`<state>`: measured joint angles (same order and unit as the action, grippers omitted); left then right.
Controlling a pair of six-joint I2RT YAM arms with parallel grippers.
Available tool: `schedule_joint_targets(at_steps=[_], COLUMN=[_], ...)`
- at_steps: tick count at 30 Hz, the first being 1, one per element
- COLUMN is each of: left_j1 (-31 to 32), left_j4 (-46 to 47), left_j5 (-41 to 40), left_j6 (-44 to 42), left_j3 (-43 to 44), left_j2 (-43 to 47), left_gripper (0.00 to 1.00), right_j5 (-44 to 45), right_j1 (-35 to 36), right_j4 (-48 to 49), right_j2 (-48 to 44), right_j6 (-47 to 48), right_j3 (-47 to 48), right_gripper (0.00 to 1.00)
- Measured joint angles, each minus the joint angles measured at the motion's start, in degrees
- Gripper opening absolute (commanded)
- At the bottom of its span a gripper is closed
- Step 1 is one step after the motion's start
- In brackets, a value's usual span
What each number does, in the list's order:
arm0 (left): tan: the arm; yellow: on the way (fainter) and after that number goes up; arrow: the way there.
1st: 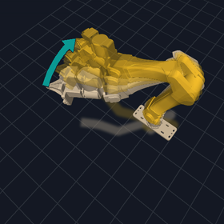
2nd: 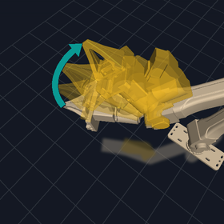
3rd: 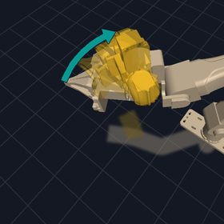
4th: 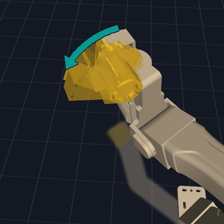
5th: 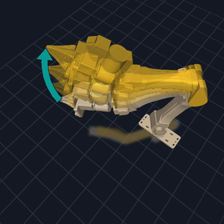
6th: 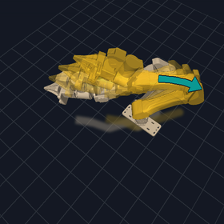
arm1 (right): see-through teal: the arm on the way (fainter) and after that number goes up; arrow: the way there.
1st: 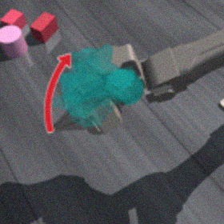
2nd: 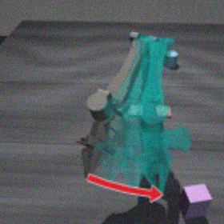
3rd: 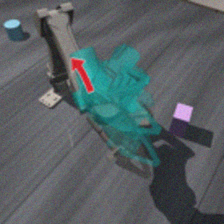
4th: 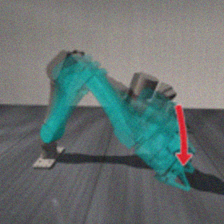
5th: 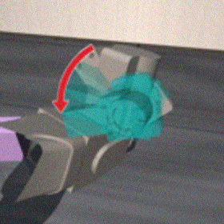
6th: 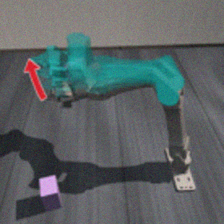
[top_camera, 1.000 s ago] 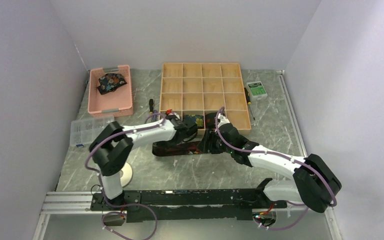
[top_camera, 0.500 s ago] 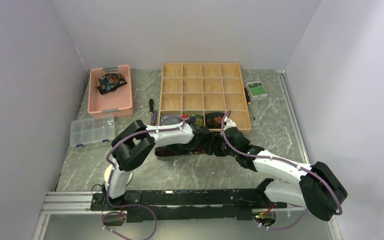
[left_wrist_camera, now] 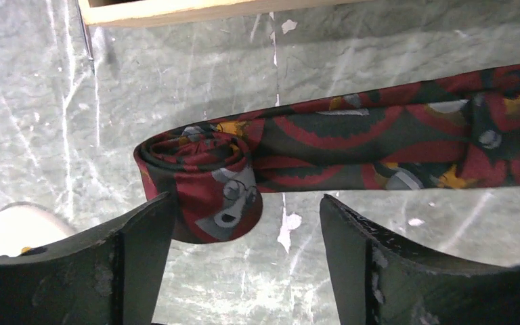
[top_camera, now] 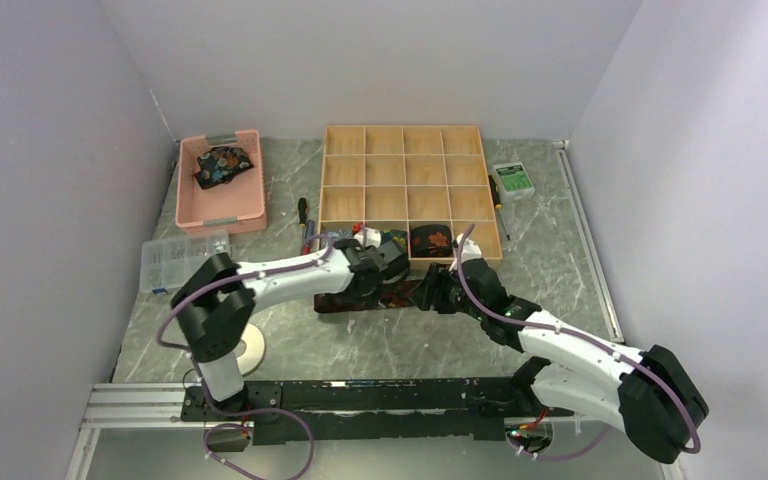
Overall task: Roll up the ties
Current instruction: Roll the tie at the center of the board.
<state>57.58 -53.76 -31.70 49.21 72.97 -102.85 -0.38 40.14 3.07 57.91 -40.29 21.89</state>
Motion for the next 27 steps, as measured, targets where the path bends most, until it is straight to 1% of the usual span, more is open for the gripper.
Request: schedule_joint_targets(at_steps=[1, 2, 3, 8, 12, 16, 21, 24, 27], left_j1=[-0.5, -1.2, -1.7, -6.1, -10.4, -15.8, -24.0, -30.6, -38.1], left_j4=[1.7, 3.7, 5.2, 12.3, 17.5, 22.7, 30.0, 34.0, 37.8], left_j5=[1.1, 2.4, 3.4, 9.0, 12.6, 15.6, 20.2, 25.2, 31.7], left_j6=[-0.2, -0.2, -0.3, -0.3, -0.3, -0.3, -0.2, 0.1, 0.9], left_j3=[-1.4, -3.2, -4.6, -13.0, -19.8, -28.7, -41.1, -47.4, -51.9], left_j2=[2.0, 4.3, 6.0, 15.2, 23.5, 37.4, 56.5, 63.1, 64.1], left_gripper=[0.88, 0.92, 0.93, 0.93, 0.93, 0.93, 0.93, 0.93, 0.93], right_j5=[0.0, 0.0, -0.1, -3.8, -8.9, -12.4, -15.3, -16.3, -16.5], right_j1=[0.0, 0.0, -0.1, -0.2, 0.0, 1.9, 5.6, 6.9, 7.9], right_j4=[0.0, 0.0, 0.0, 1.2, 3.6, 5.4, 7.1, 7.4, 6.8], right_j2=[-0.6, -0.9, -1.0, 0.8, 6.8, 14.8, 25.0, 30.7, 36.3], right_j6=[0.0, 0.0, 0.0, -0.1, -1.3, -2.7, -4.3, -5.0, -5.2], right_j3=[-0.2, -0.4, -0.6, -0.7, 1.3, 7.2, 18.3, 24.3, 29.4], right_gripper=[0.62, 0.63, 0.63, 0.64, 0.65, 0.65, 0.66, 0.66, 0.65])
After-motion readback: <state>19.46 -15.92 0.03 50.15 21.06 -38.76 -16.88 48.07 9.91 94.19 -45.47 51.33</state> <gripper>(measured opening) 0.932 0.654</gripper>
